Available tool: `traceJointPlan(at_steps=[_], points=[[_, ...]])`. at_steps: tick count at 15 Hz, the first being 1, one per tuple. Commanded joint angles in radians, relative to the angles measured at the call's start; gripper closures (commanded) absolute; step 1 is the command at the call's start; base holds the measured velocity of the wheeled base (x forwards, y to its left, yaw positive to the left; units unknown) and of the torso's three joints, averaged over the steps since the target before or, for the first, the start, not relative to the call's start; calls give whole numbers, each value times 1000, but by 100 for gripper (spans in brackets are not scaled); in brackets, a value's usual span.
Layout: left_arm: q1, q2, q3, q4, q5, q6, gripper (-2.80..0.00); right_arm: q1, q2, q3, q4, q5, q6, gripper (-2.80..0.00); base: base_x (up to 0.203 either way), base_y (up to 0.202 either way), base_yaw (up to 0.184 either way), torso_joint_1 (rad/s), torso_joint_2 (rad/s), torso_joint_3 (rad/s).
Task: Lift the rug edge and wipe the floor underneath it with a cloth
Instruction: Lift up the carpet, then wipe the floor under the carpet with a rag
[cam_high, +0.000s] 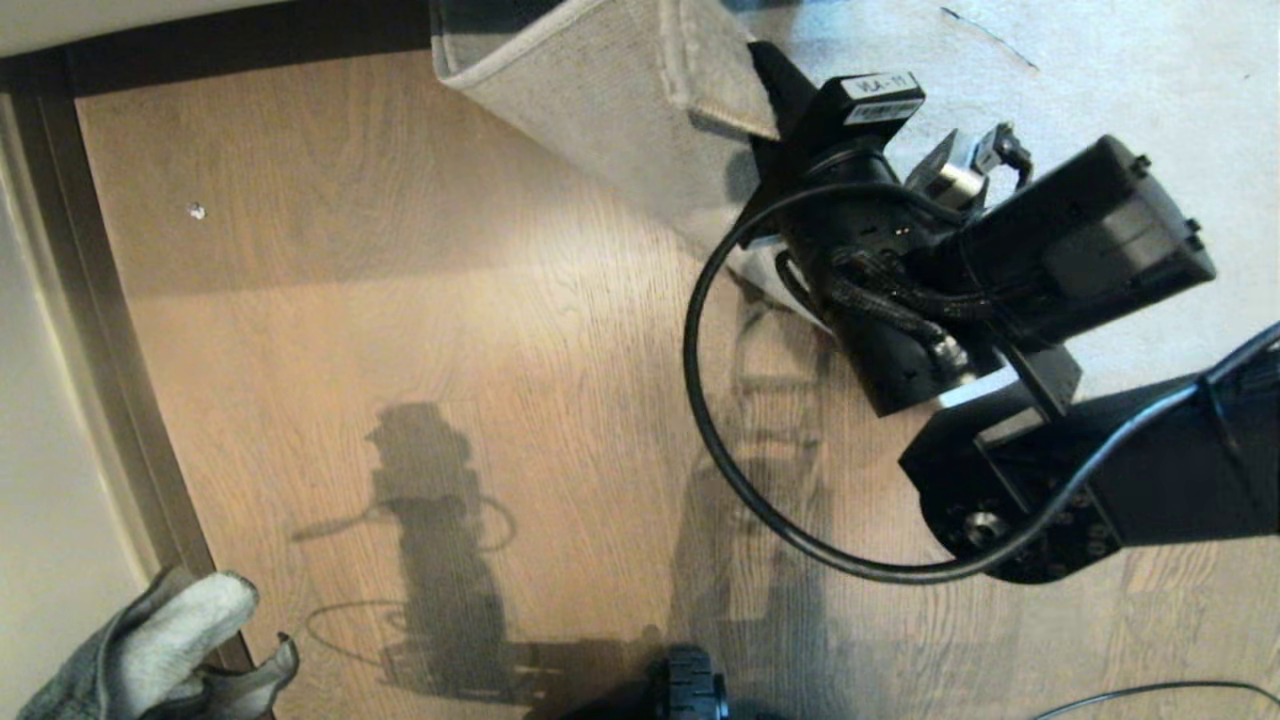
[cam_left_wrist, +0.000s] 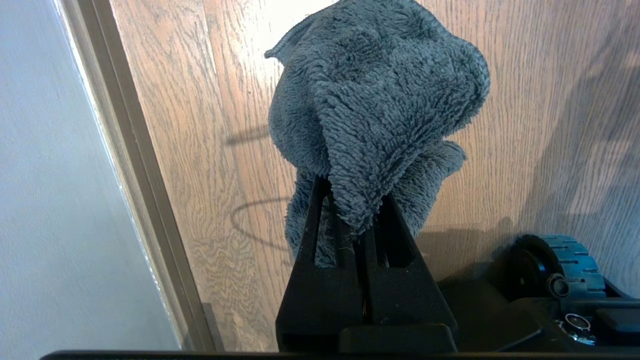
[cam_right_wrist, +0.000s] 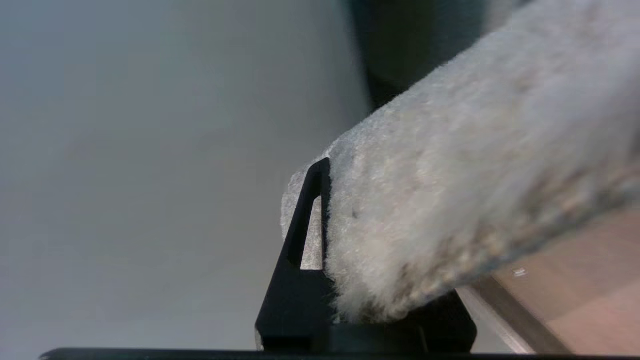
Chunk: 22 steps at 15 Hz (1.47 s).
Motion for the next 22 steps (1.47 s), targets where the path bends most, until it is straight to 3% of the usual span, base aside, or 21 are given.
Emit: traceJointPlan(at_steps=[1, 3, 22], points=[[0, 0, 0, 0, 0, 0, 0, 1, -30, 1, -21, 32, 13, 0, 0, 0, 0, 0, 0, 0], [0, 0, 0, 0, 1, 0, 0, 1, -40, 0, -3, 60, 14, 0, 0, 0, 0, 0, 0, 0], [0, 0, 0, -2, -3, -2, 0, -2, -58, 17, -4, 60, 48, 0, 0, 0, 0, 0, 0, 0]])
